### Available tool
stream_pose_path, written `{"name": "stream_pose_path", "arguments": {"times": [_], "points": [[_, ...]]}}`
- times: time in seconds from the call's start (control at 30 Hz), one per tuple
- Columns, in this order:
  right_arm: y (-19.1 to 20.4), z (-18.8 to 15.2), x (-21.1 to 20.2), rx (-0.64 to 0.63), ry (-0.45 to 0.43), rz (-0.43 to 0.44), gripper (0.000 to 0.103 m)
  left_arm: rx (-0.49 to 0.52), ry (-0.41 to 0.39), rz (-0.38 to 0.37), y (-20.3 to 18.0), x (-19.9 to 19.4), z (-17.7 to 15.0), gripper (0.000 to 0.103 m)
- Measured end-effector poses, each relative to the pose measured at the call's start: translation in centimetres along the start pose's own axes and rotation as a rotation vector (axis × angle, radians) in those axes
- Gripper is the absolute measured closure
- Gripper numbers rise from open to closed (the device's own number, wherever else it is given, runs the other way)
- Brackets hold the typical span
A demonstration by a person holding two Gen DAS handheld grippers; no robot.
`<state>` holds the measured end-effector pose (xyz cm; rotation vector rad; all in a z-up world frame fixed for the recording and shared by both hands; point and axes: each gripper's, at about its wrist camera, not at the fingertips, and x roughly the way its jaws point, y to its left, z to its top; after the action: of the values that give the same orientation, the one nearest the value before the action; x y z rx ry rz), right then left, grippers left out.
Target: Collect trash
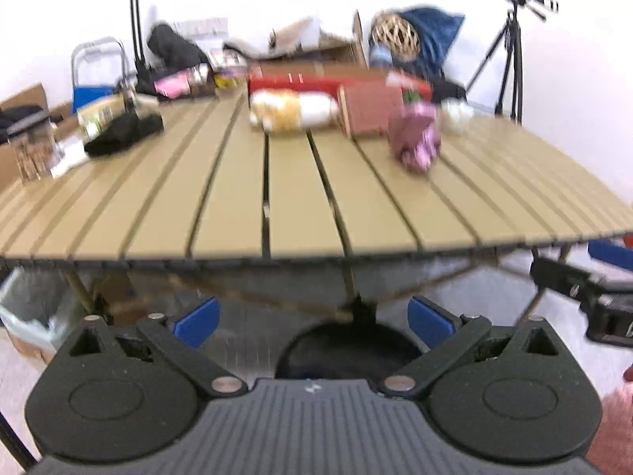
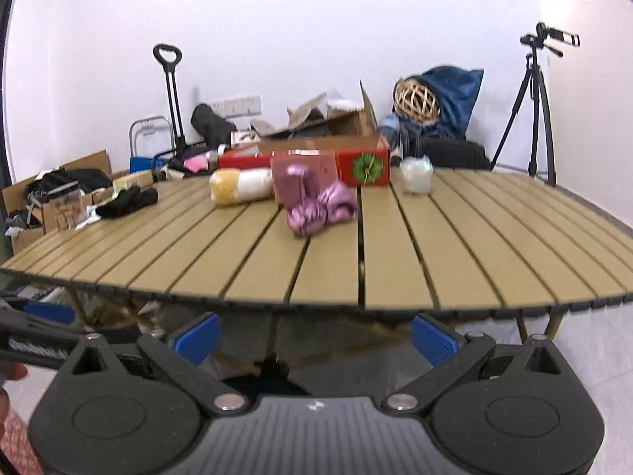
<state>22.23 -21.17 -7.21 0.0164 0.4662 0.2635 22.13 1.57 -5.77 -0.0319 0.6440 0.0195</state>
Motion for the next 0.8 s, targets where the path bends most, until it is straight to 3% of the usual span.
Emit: {"name": "stream_pose_path", "arguments": {"times": [0.5, 0.8], "points": [[1.3, 6.5, 2.5, -0.007, -0.156, 0.006, 0.0, -0.076, -0.199, 0.021, 0.4, -0.1, 7.5, 0.0], [1.9, 9.2, 6.9, 0.0, -0.159, -0.012, 0.0, -0.122, -0.24, 0.081, 1.7, 2.0, 10.7, 0.0]]}}
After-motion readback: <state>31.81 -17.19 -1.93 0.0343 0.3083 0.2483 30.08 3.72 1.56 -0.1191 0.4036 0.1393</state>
